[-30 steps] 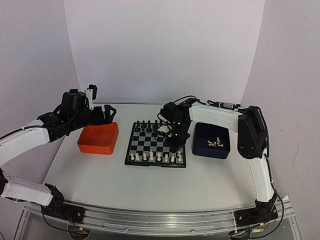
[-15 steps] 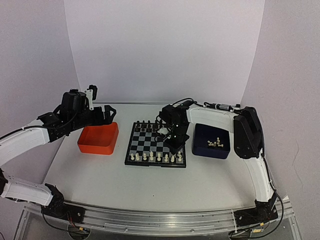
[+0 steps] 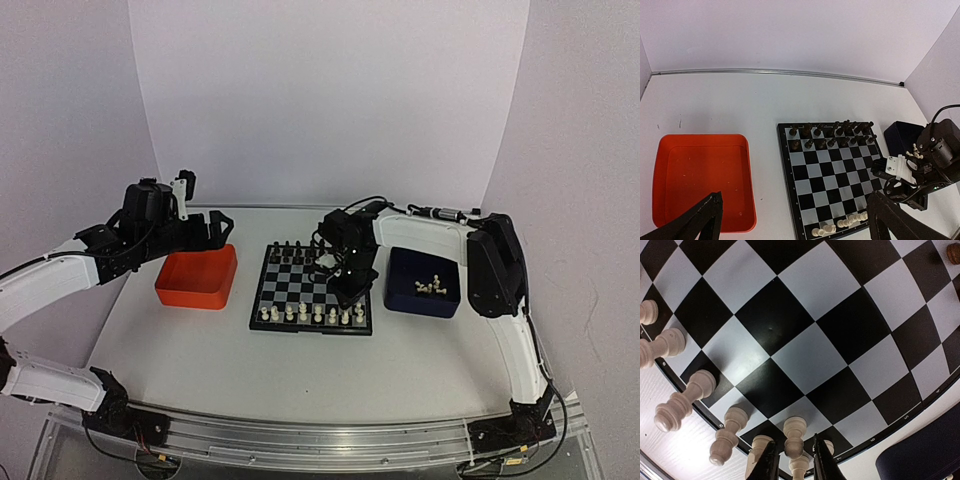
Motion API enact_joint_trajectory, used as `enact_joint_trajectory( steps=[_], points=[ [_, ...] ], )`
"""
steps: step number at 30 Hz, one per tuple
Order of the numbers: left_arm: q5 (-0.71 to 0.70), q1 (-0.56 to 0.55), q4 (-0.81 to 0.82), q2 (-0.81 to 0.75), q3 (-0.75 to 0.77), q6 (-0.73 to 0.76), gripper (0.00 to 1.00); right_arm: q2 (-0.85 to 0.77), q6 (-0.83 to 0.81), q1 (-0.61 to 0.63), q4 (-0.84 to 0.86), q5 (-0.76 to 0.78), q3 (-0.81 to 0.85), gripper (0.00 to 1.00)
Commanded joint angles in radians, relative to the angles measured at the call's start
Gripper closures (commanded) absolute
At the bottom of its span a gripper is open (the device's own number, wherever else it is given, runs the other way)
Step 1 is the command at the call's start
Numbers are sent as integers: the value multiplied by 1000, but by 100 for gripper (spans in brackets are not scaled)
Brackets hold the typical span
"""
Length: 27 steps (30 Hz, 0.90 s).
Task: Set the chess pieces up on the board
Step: Place the chess piece on the chessboard, then pick up the chess piece from the storage box.
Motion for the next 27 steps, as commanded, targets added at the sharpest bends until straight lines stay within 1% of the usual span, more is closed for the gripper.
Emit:
enact_joint_trajectory(
  steps=[1, 4, 8, 10, 13, 16, 18, 21, 25, 27],
  points=[
    [20, 1, 25, -4, 13, 21, 0, -36, 26, 4, 2, 15, 22, 75],
    [29, 1, 34, -1, 13, 24, 0, -60, 44, 4, 3, 20, 39, 72],
    [40, 1, 40, 8, 21, 28, 0, -119, 81, 5, 5, 9, 62, 64],
    [50, 1, 49, 11, 25, 32, 0, -162, 106, 4, 12, 42, 64, 56],
    [75, 1, 70, 20, 29, 34, 0, -238, 161, 2, 39, 149, 33, 42],
    [87, 1, 88, 30, 35, 36, 0, -317, 240, -9, 72, 239, -33, 33],
    [105, 1, 99, 44, 42, 39, 0, -372, 292, -32, 84, 286, -84, 29],
    [127, 1, 104, 76, 62, 42, 0, -433, 378, -90, 93, 313, -175, 26],
    [146, 1, 96, 129, 103, 45, 0, -484, 515, -217, 98, 258, -280, 26],
    [154, 1, 89, 151, 123, 46, 0, -490, 549, -265, 101, 265, -322, 26]
  ],
)
